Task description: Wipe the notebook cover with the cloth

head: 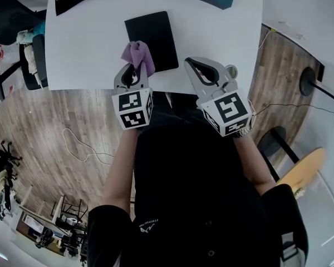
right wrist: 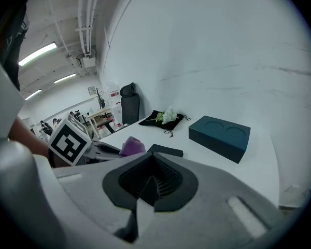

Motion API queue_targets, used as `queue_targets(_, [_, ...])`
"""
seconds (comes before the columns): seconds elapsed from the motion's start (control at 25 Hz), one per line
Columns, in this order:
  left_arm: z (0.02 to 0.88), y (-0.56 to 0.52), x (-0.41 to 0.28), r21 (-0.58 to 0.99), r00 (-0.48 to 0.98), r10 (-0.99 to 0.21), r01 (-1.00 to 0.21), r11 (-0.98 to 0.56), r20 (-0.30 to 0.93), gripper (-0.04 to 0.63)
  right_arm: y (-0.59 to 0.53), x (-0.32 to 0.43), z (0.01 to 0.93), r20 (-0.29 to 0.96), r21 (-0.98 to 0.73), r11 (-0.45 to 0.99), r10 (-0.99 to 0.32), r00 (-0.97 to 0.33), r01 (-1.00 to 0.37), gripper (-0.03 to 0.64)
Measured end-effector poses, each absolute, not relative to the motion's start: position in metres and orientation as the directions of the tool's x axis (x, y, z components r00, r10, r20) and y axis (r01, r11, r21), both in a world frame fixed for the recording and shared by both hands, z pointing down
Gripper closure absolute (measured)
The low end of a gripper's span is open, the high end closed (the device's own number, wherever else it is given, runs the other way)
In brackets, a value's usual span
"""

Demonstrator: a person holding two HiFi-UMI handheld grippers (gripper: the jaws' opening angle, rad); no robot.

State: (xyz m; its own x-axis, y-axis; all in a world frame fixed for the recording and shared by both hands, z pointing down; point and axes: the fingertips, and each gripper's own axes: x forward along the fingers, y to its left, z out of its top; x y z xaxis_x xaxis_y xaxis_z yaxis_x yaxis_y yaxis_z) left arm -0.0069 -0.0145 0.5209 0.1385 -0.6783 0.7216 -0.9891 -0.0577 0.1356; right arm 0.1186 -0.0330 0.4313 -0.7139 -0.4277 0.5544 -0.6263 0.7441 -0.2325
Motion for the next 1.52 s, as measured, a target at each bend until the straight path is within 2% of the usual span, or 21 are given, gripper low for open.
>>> queue_targets(0.4, [0.545, -0.014, 0.033, 0.112, 0.173, -0.597, -0.984, -0.138, 0.783, 0.529, -0.030, 0.136, 0.434, 0.566, -0.224, 0.714, -0.458, -0.685, -0.663, 0.614])
queue_targets(0.8, [0.556, -0.024, 0.077, 0.167, 0.263, -0.560, -0.962, -0.216, 0.786, 0.528, -0.030, 0.147, 0.435, 0.571, -0.219, 0.693, -0.480, -0.666, -0.687, 0.614])
queue_targets(1.52, [0.574, -0.027, 0.075, 0.120, 0.244, -0.570, -0.961, -0.248, 0.785, 0.528, -0.034, 0.133, 0.436, 0.576, -0.216, 0.717, -0.455, -0.679, -0.663, 0.614])
